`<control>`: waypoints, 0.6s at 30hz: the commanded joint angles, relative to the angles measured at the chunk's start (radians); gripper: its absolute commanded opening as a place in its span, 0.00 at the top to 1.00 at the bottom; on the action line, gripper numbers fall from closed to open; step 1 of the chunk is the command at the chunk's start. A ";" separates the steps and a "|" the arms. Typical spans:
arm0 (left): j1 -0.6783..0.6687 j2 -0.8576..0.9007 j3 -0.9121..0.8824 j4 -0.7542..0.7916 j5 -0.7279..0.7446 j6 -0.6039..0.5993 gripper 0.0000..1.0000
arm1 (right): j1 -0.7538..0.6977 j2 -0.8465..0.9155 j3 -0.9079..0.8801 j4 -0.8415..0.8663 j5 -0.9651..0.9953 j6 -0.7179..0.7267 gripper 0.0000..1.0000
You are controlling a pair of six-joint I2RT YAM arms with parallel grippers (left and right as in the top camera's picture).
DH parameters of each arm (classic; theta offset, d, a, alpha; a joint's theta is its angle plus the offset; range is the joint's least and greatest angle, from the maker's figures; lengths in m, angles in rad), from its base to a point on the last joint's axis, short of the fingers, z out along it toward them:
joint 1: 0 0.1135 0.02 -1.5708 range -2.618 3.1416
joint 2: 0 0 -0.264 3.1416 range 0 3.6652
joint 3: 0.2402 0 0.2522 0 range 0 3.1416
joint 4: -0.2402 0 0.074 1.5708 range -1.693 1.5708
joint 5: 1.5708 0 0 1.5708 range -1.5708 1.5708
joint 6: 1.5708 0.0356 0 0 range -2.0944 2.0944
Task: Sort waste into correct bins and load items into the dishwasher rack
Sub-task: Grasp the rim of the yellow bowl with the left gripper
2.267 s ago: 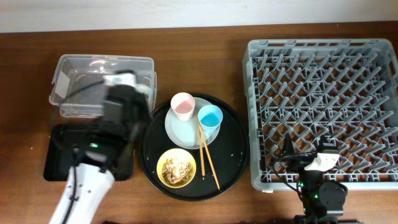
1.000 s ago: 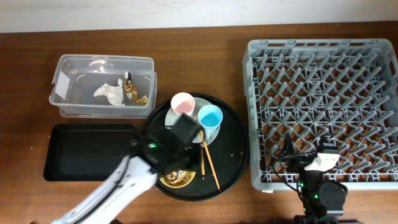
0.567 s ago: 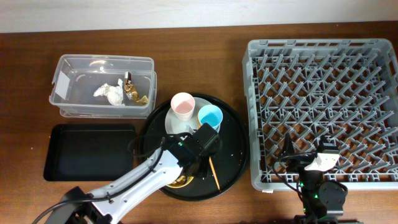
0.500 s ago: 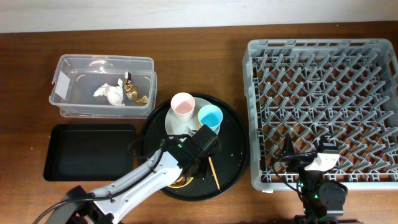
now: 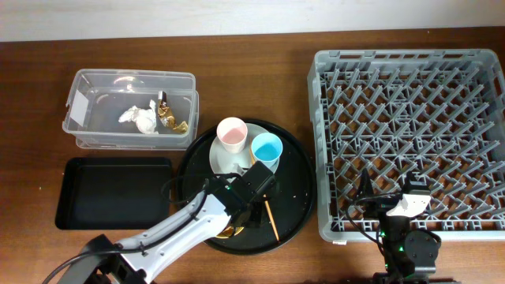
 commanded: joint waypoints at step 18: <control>-0.076 0.009 -0.016 -0.037 -0.296 -0.035 0.67 | -0.004 -0.006 -0.005 -0.005 0.005 0.005 0.02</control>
